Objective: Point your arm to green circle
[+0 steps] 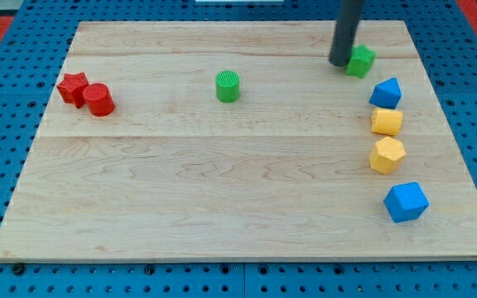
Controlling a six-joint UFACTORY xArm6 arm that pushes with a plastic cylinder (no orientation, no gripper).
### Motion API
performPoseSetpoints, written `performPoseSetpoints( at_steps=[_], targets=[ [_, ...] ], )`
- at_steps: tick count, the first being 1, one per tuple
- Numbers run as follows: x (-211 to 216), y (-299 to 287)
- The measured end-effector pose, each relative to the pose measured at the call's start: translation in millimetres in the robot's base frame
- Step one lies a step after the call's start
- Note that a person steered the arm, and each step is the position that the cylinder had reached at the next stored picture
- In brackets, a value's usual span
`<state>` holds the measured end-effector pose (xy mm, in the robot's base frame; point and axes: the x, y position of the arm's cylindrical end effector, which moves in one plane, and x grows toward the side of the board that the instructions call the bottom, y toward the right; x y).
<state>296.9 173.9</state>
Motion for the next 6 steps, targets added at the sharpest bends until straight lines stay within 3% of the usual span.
performPoseSetpoints(
  at_steps=[2, 3, 4, 5, 6],
  targets=[
    [-9.6, 11.5],
    [-41.5, -58.1],
    [-44.7, -151.1],
    [-20.0, -243.2],
    [44.3, -277.6]
  ],
)
